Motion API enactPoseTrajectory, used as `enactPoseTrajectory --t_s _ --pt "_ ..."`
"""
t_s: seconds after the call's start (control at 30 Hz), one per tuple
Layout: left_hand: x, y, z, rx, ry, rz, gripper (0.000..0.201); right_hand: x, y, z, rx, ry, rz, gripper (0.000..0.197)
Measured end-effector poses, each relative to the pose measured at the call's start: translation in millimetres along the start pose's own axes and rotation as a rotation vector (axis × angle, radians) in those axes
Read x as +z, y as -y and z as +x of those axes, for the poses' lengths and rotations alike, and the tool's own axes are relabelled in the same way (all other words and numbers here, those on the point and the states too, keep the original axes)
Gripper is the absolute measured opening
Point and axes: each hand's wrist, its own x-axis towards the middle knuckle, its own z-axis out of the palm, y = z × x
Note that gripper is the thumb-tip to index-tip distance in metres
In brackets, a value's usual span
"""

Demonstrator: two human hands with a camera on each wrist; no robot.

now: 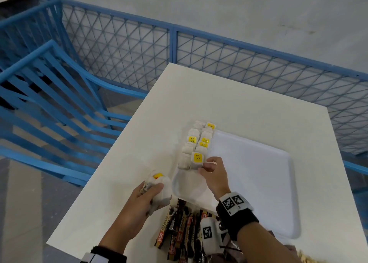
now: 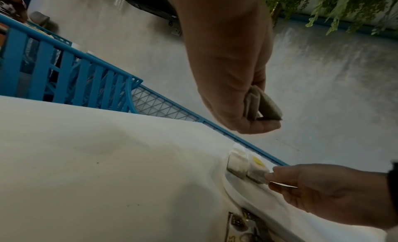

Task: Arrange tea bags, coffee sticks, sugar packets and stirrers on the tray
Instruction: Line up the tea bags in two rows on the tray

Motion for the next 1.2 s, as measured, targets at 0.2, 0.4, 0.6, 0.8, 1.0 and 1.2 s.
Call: enactPoseTrajectory --t_s 0.2,0.4,0.6,0.8,1.0,1.2 --pt "3.4 -3.4 -1.0 0.007 0.016 -0.038 0.024 2.8 -2.8 5.2 -0.004 -0.045 -0.088 0.034" --pt "10.1 -5.8 1.2 0.031 -0.013 -0.045 0.020 1.7 -5.0 8.2 0.017 -0.064 -0.101 0.035" --pt "14.6 -5.7 2.8 0.059 -0.043 -0.043 0.021 3.6 13.1 -12.1 -0.075 -0.042 -0.129 0.025" --pt "16.9 -7.1 5.0 0.101 -0.068 -0.030 0.016 13.8 36.9 -59.9 -0.098 0.570 -0.068 0.011" --pt "15.1 -4.9 4.1 0.145 -0.143 -0.010 0.018 23.8 25.3 -65.7 -0.072 0.606 -0.003 0.010" --pt "0.8 -4.1 7.6 0.117 -0.220 -0.009 0.013 19.7 17.7 -53.0 0.024 0.493 0.120 0.004"
